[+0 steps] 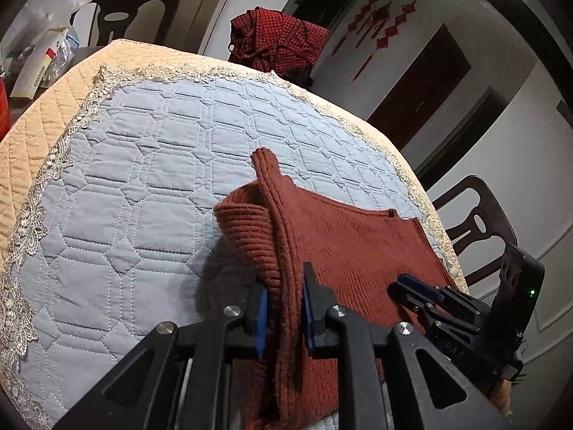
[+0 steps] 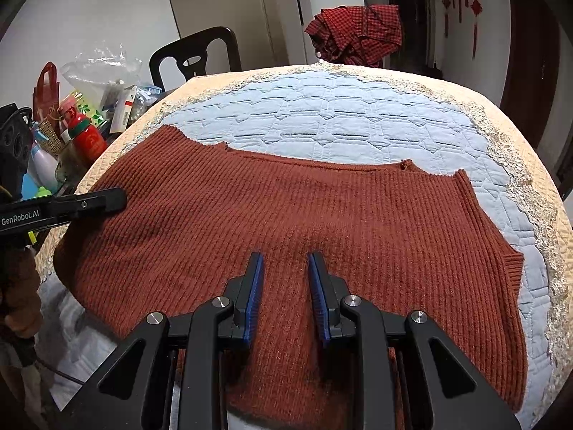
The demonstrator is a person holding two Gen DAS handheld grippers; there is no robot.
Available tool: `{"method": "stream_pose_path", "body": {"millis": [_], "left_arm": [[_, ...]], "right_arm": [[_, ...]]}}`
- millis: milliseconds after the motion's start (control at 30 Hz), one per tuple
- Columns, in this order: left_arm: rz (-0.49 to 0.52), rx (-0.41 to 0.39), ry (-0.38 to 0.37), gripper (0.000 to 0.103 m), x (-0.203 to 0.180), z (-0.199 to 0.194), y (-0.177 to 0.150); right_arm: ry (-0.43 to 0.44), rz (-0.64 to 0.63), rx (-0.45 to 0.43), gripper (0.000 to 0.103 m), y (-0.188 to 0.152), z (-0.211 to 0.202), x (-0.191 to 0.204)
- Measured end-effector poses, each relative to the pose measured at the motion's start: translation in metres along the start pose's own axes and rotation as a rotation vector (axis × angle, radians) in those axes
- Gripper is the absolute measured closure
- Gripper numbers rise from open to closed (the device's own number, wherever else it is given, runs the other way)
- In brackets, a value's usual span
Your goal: Fold small clothes
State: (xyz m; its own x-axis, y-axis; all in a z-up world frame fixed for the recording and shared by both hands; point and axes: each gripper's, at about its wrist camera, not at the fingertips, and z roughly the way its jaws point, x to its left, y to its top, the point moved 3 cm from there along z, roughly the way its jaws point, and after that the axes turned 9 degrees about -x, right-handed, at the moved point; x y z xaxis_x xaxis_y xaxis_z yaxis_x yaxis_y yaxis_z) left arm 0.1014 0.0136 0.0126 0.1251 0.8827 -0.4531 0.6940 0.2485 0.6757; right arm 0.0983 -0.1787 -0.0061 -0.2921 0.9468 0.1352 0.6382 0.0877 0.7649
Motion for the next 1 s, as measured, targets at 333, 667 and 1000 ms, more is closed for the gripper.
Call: {"method": "stream_pose_path", "body": {"millis": [333, 667, 1000], "left_arm": [[0.008, 0.004, 0.014, 0.085, 0.0, 0.002, 0.0], [0.015, 0.008, 0.022, 0.085, 0.0, 0.004, -0.002], [0.012, 0.017, 0.034, 0.085, 0.007, 0.008, -0.008]], "right_arm": [[-0.001, -0.003, -0.004, 0.076, 0.0, 0.0, 0.001], [-0.026, -0.026, -0.018, 0.075, -0.001, 0.002, 0.006], [-0.095, -0.096, -0.036, 0.072, -0.003, 0.003, 0.017]]}}
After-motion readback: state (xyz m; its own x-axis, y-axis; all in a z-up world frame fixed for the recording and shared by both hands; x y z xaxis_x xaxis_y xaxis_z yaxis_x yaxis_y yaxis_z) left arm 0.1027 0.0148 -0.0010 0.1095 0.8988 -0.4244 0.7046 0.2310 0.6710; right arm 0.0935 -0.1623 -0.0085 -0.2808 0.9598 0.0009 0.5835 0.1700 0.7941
